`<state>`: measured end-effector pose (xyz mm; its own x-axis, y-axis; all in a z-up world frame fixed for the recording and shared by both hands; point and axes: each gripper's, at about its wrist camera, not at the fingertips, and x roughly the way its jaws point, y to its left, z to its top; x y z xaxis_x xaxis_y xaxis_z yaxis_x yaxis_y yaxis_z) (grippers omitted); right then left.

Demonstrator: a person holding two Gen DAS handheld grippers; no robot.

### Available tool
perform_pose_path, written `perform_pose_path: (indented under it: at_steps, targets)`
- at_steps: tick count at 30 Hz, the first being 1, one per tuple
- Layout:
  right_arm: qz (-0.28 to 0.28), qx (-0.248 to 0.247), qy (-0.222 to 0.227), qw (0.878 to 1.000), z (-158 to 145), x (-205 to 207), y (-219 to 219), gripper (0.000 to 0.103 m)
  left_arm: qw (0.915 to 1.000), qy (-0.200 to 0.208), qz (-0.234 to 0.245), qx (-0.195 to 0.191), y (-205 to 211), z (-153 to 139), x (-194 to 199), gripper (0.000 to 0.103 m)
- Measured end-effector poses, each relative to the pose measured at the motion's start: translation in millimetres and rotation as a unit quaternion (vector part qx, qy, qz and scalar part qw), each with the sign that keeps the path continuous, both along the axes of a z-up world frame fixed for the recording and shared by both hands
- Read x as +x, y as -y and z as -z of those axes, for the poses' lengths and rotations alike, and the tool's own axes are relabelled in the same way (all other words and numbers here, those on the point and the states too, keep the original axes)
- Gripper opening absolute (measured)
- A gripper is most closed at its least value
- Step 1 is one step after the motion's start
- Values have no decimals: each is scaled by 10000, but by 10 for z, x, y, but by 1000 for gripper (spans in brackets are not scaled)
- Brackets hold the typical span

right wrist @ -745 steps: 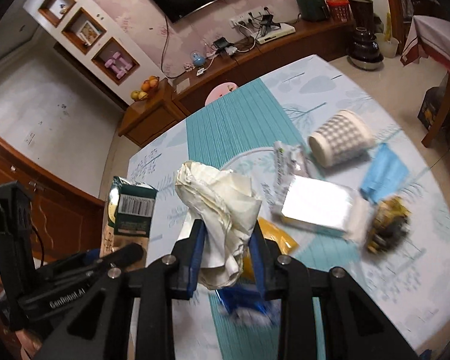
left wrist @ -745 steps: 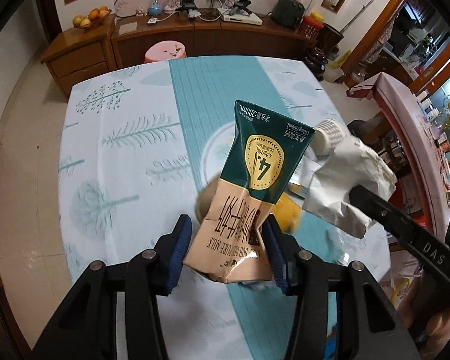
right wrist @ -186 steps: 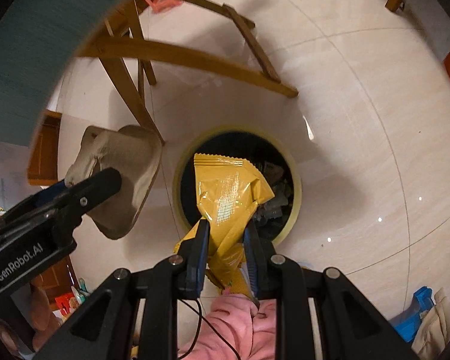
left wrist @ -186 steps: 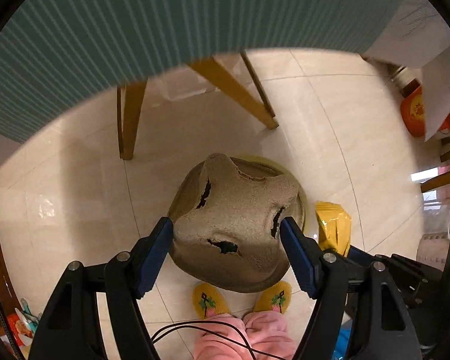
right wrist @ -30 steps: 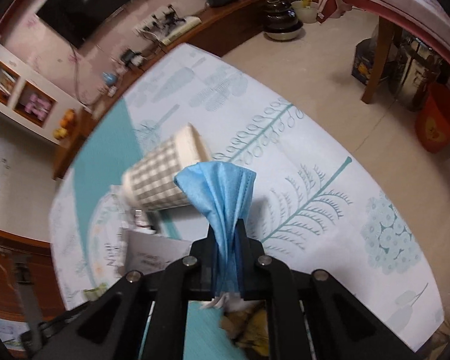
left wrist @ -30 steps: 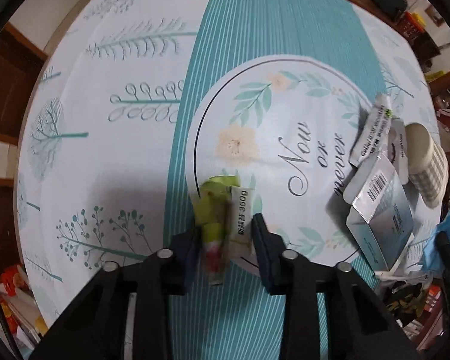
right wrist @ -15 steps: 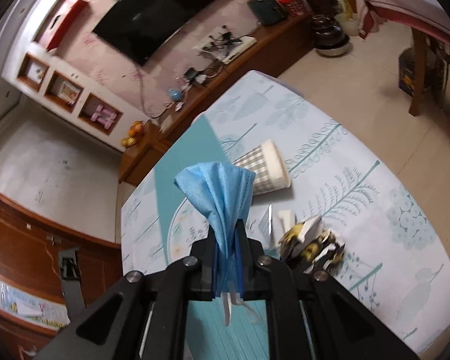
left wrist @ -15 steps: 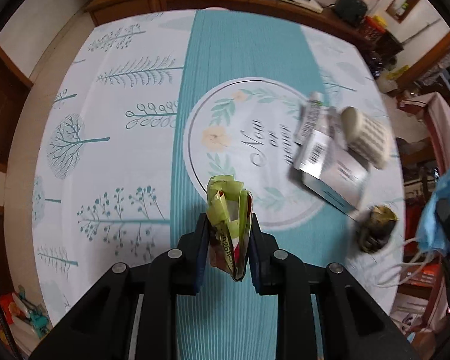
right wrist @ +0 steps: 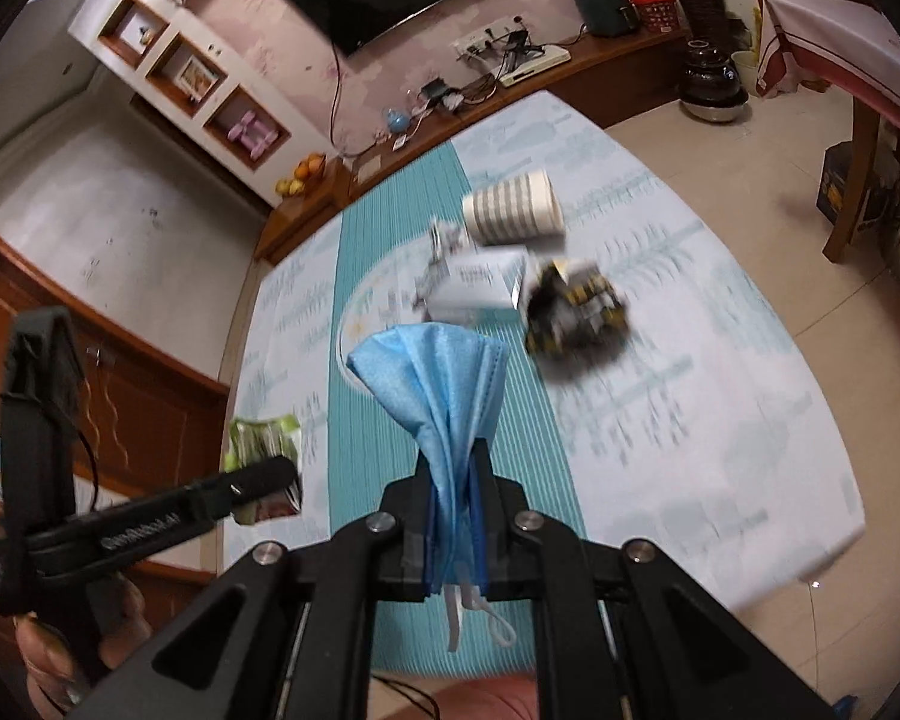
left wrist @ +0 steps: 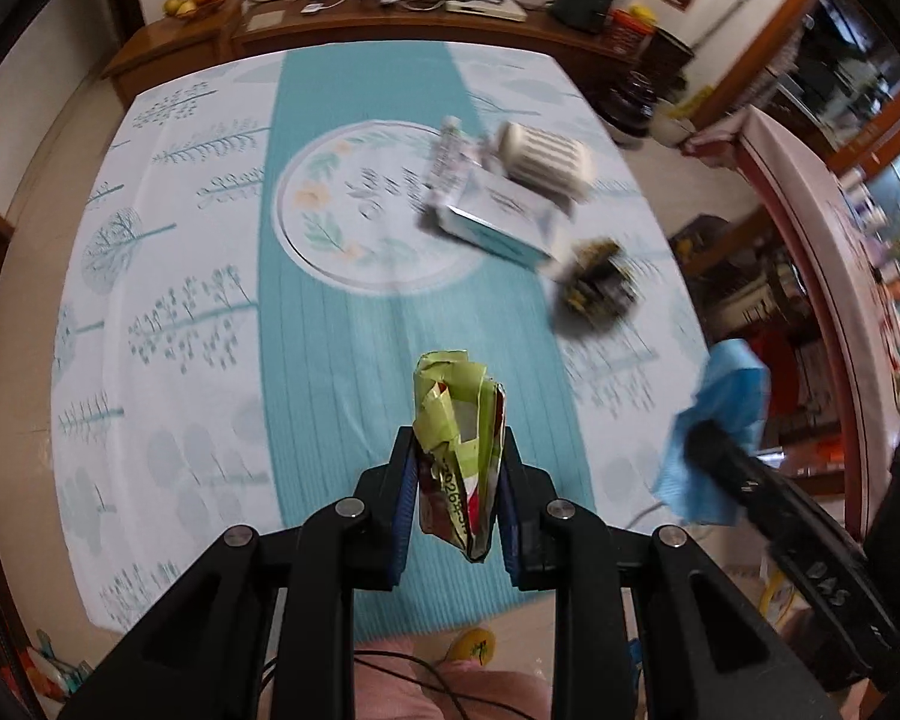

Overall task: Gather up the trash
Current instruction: 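Lift the blue mask and green wrapper off the table with both grippers, then carry both items over the trash bin and open both grippers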

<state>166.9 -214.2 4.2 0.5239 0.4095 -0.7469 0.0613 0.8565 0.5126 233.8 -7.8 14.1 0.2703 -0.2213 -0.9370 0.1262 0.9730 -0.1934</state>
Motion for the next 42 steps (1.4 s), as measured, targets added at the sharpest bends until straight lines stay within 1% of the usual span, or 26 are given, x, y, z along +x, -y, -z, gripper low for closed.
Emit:
perform_pose_path:
  at_steps: [7, 14, 20, 25, 27, 32, 35, 38, 42]
  targets:
    - [-326, -72, -167, 9993, 141, -733, 170, 9, 9998, 108, 137, -20, 345, 3, -864, 22]
    - [-635, -152, -299, 9974, 264, -1361, 358, 9, 9998, 118, 104, -72, 632, 104, -1670, 22]
    - [-744, -88, -570, 9956, 516, -1712, 459, 9, 9999, -83, 89, -62, 777, 324, -2095, 22]
    - [-811, -78, -806, 9934, 784, -1914, 439, 9, 9995, -150, 242, 98, 862, 526, -2294, 22]
    - [-774, -48, -924, 9927, 929, -1964, 431, 9, 9992, -231, 300, 133, 884, 659, -2343, 22]
    - [-592, -29, -1195, 9911, 1331, -2043, 415, 9, 9977, -423, 480, 233, 909, 1124, -2445, 22]
    - [-466, -103, -1379, 9893, 1690, -2086, 380, 9, 9966, -527, 577, 254, 906, 1487, -2465, 22]
    - [-350, -133, -1561, 9870, 2096, -2119, 333, 9, 9957, -653, 629, 183, 861, 1936, -2470, 22]
    - [-249, -180, -1824, 9828, 2770, -2183, 241, 10, 9946, -778, 651, 199, 811, 2506, -2442, 22]
